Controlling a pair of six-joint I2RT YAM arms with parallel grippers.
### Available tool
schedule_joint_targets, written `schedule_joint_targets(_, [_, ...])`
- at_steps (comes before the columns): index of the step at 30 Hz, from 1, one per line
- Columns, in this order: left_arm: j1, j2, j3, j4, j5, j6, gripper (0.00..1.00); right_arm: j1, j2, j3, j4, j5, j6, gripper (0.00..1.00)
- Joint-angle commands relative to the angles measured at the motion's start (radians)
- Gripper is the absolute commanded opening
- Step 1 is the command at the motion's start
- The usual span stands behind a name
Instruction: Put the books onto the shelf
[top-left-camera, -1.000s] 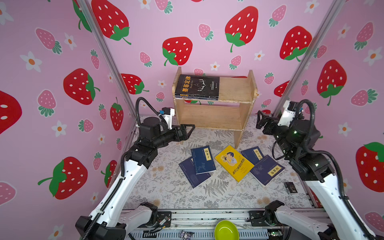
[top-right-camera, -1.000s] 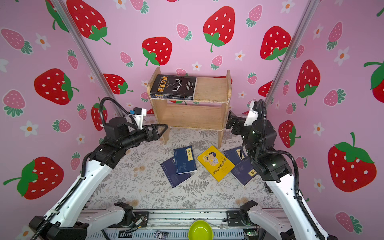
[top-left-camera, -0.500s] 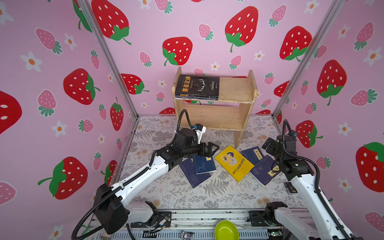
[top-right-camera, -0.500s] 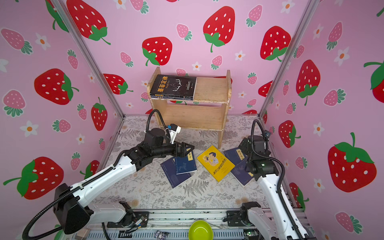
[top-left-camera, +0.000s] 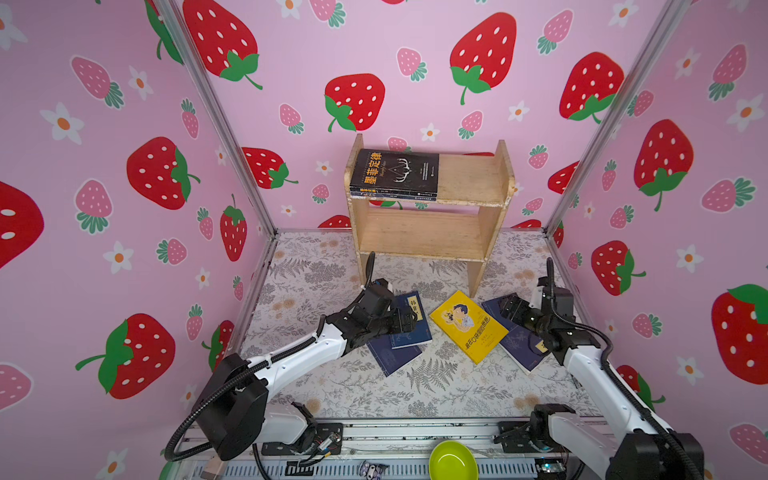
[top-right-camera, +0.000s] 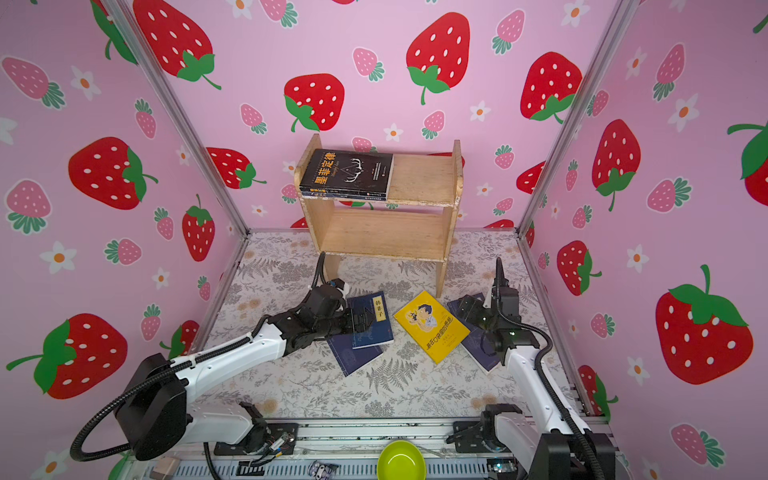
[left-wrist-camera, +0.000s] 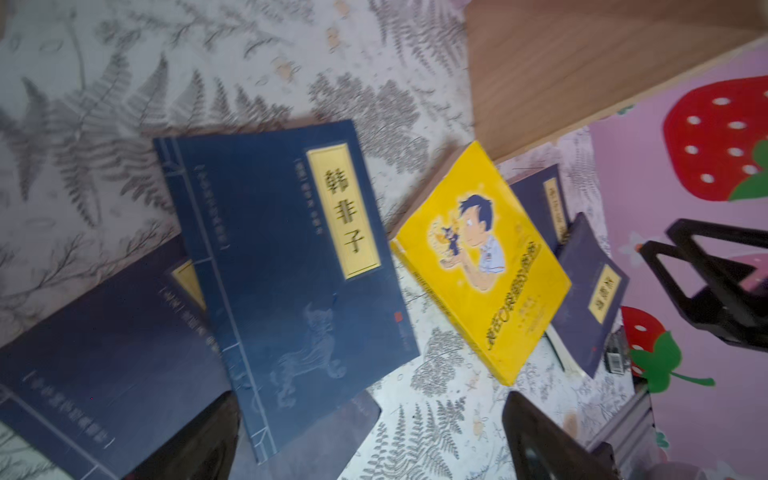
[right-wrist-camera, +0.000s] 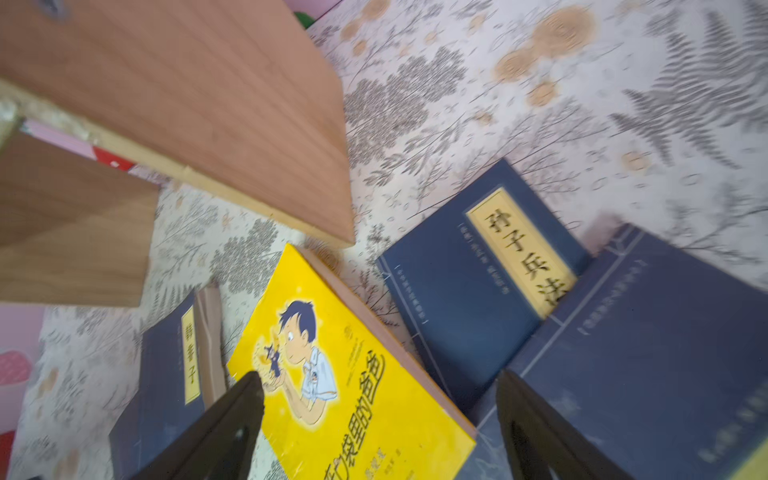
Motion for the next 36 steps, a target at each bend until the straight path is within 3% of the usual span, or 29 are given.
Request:
schedule_joint_targets(1, [0.010, -0.009, -0.055, 0.041, -0.046, -0.112, 1.00, 0.079, 0.028, -0.025, 0.131, -0.093, 0.014, 0.87])
schedule_joint_targets(6, [0.031, 0.040, -0.102, 0.125, 0.036, -0.163, 0.99, 0.252, 0.097, -0.016, 0.185, 0.009, 0.015, 0.84])
schedule_joint_targets(10, [0.055, 0.077, -0.133, 0.207, 0.087, -0.200, 0.96, 0.410, 0.227, -0.013, 0.327, 0.081, 0.049, 0.81])
schedule_joint_targets(17, [0.073, 0.117, -0.183, 0.309, 0.084, -0.265, 0.95, 0.550, 0.455, -0.012, 0.600, 0.157, 0.125, 0.77])
schedule_joint_targets(27, [0.104, 0.181, -0.236, 0.438, 0.089, -0.299, 0.85, 0.573, 0.706, 0.114, 0.694, 0.026, 0.110, 0.70])
schedule_joint_targets(33, [0.121, 0.234, -0.254, 0.577, 0.135, -0.293, 0.75, 0.586, 0.828, 0.180, 0.712, -0.103, 0.063, 0.56])
schedule_joint_targets(36, [0.124, 0.258, -0.258, 0.637, 0.167, -0.292, 0.65, 0.590, 0.876, 0.211, 0.722, -0.150, 0.062, 0.49])
